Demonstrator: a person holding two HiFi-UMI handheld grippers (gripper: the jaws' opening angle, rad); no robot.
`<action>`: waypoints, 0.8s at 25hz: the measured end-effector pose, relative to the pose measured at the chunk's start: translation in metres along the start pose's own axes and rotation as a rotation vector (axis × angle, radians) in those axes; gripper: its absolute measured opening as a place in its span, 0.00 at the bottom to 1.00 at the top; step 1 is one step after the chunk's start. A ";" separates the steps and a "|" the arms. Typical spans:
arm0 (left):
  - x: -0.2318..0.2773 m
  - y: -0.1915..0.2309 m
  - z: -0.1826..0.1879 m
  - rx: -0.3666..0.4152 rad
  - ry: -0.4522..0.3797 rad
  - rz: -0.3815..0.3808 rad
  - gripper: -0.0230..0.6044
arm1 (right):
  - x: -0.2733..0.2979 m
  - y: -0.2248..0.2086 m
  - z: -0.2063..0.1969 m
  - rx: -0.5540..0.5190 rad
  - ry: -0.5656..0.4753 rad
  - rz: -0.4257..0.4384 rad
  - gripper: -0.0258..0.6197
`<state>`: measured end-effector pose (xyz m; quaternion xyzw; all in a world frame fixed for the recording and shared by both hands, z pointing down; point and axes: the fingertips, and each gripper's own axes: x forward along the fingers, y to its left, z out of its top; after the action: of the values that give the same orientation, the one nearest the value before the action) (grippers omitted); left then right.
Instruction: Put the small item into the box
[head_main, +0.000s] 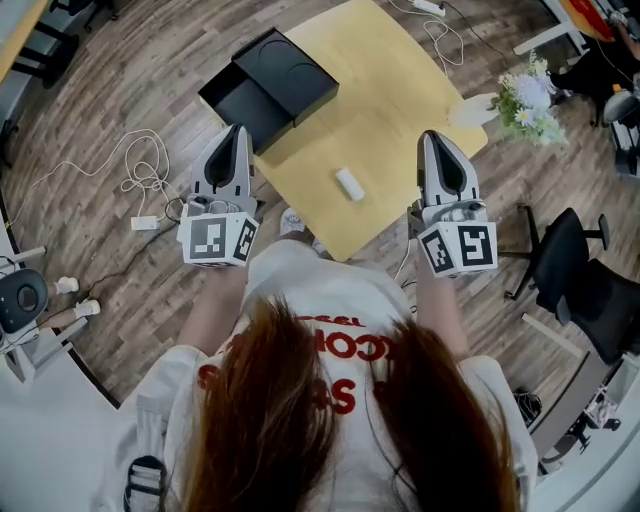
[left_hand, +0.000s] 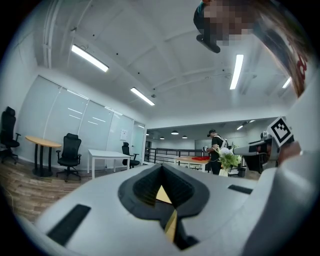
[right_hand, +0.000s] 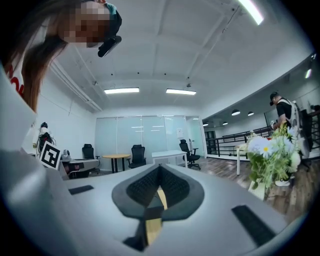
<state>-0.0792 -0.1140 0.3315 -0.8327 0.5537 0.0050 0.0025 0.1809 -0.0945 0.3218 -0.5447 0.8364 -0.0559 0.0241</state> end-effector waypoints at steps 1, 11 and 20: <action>0.002 -0.001 -0.003 -0.004 0.009 -0.005 0.05 | 0.001 0.000 -0.006 0.008 0.018 0.001 0.05; 0.016 0.006 -0.040 -0.037 0.106 -0.074 0.05 | 0.017 0.032 -0.130 0.062 0.361 0.051 0.06; 0.006 0.021 -0.076 -0.054 0.210 -0.070 0.05 | 0.009 0.072 -0.277 0.004 0.808 0.190 0.40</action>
<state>-0.0959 -0.1283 0.4071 -0.8472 0.5212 -0.0673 -0.0778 0.0836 -0.0547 0.5884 -0.3994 0.8249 -0.2646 -0.3001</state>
